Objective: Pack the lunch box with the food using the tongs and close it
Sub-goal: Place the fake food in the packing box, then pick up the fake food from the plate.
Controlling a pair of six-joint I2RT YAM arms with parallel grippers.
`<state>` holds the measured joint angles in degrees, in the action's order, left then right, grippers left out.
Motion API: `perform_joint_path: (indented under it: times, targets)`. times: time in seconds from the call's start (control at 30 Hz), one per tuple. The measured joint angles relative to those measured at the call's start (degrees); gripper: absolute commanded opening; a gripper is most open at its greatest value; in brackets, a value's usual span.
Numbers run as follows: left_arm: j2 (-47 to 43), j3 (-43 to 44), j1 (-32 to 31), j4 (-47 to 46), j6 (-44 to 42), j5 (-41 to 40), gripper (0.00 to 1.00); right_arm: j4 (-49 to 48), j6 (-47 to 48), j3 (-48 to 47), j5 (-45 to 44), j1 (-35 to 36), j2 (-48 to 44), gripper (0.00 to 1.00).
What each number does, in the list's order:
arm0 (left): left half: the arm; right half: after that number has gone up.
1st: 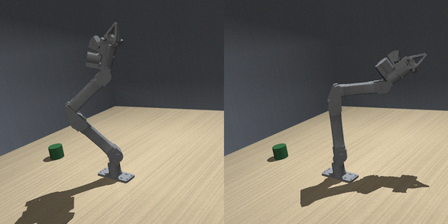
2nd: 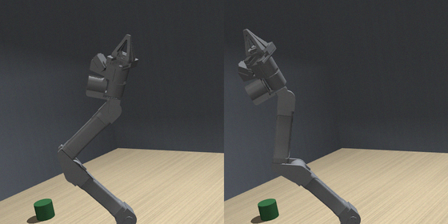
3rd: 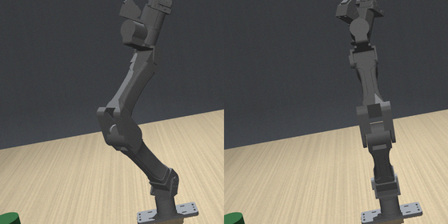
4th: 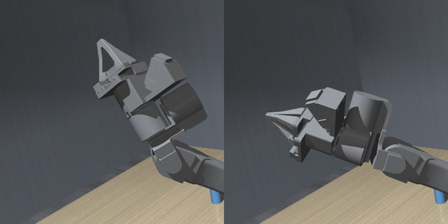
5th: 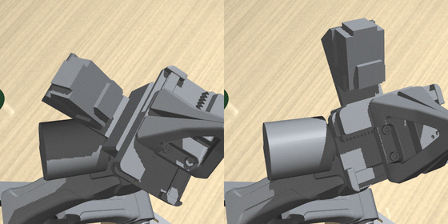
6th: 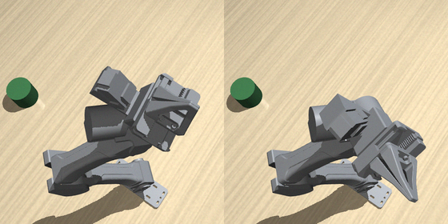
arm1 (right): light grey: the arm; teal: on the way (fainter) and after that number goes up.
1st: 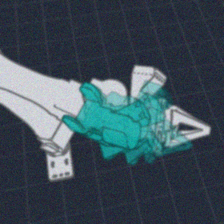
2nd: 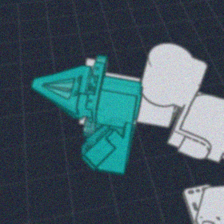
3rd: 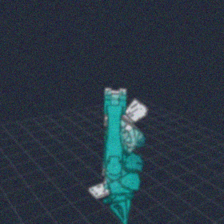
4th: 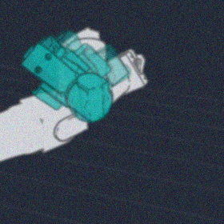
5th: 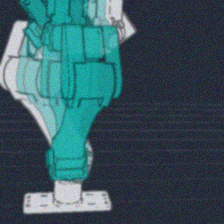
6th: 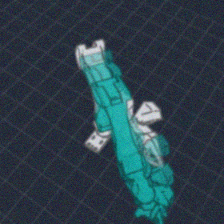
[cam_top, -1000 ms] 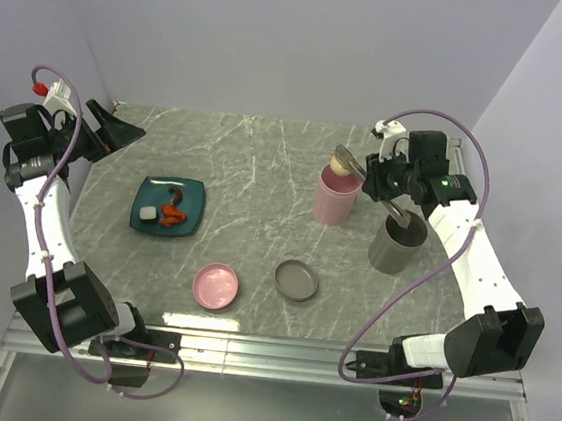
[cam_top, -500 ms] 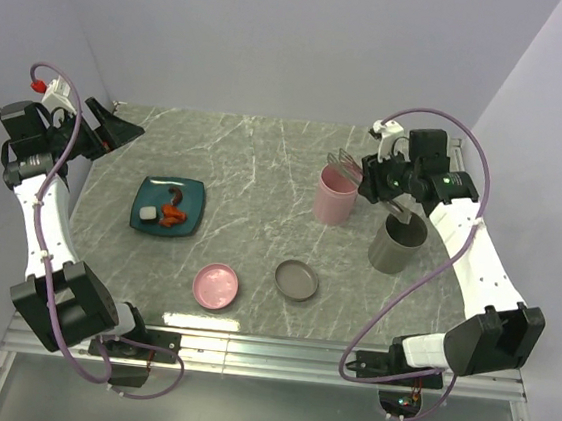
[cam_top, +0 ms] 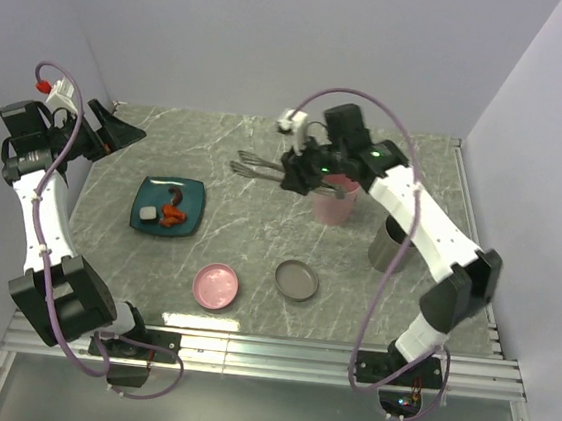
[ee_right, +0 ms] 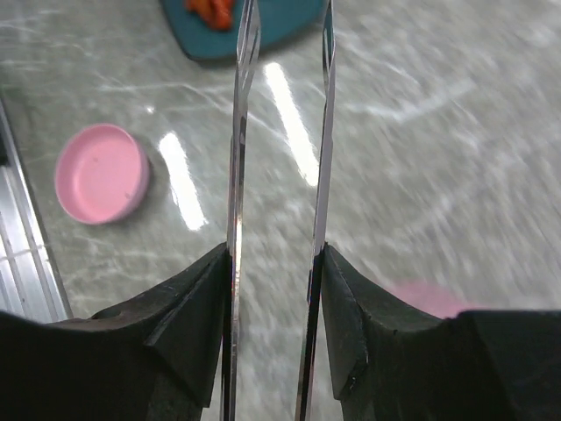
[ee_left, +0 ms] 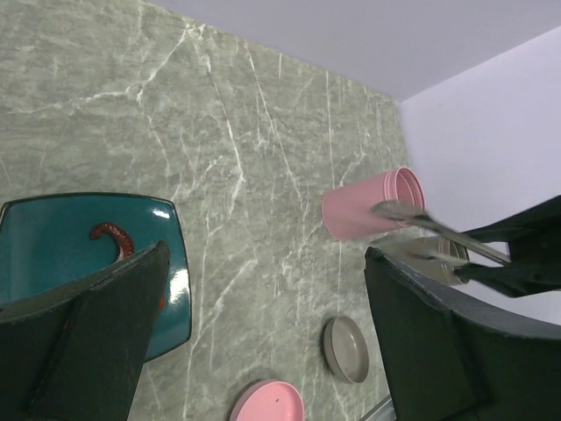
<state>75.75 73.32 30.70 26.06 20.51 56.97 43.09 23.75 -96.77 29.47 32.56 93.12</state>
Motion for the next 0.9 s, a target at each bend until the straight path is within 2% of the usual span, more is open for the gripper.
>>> perform_joint_path:
  times: [0.17, 0.47, 0.73, 0.9]
  targets:
    - [0.79, 0.59, 0.0, 2.27, -1.75, 1.75, 0.99, -2.4, 0.59, -5.55, 3.02, 6.8, 9.66, 0.52]
    - [3.67, 1.86, 0.02, 6.54, -5.27, 1.95, 1.0, -7.54, -1.53, -15.39, 6.64, 14.97, 23.89, 0.54]
    - [3.8, 1.81, 0.17, 7.78, -6.32, 0.9, 0.99, -10.49, -3.13, -24.83, 6.88, 18.82, 33.24, 0.57]
    - [3.93, 1.2, 0.87, 7.69, -6.23, 0.87, 0.99, -11.98, -3.08, -26.08, 5.99, 20.31, 36.48, 0.6]
